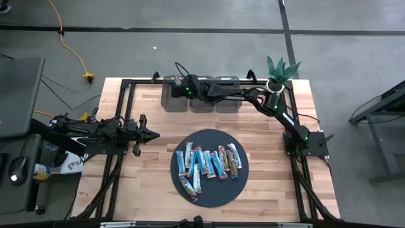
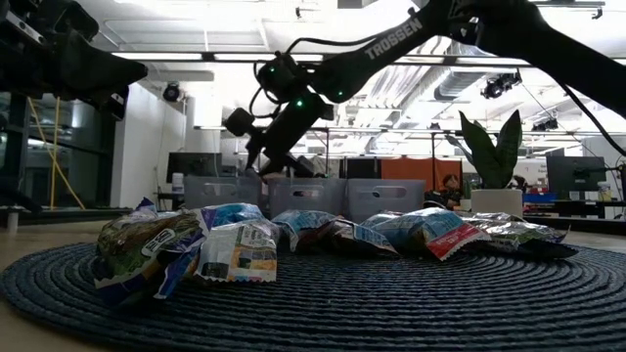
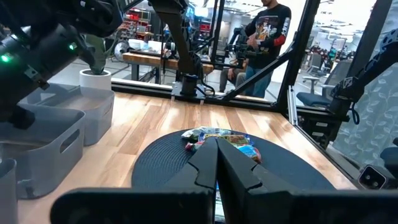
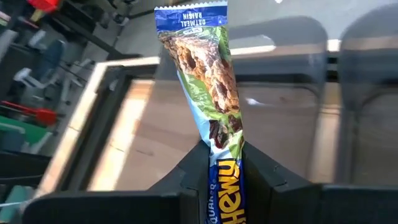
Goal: Pick and place Granola Bars by type
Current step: Put the blue granola bar into the left black bin
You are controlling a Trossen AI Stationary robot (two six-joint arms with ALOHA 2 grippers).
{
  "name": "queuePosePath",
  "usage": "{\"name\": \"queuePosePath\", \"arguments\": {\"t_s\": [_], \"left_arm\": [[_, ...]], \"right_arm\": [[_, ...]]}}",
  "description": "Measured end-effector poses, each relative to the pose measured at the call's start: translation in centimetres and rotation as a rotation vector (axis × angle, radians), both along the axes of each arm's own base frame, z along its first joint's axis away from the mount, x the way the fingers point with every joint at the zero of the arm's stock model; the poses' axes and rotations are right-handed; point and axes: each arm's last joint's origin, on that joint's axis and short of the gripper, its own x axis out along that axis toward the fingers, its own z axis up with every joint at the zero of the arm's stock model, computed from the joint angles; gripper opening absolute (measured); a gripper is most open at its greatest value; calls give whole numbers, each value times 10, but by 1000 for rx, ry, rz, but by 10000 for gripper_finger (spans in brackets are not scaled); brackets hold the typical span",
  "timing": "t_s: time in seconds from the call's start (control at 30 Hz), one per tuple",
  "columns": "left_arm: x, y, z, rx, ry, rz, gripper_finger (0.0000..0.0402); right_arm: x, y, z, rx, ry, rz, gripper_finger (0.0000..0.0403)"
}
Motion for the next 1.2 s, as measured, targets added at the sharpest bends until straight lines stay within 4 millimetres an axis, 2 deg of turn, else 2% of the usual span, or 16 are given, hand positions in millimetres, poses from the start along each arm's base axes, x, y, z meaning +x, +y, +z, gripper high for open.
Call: {"name": "queuePosePath", "arguments": {"t_s": [0.37,0.83,1.2], "left_arm": [[0,0,0,0,0,0,1],[0,0,0,0,0,0,1],[0,0,0,0,0,0,1]], "right_arm": [[-2,-1,-2,17,30,45,61],[-1,0,-2,10,43,116,132],[7,3,12,-171,-20,409,134]]}}
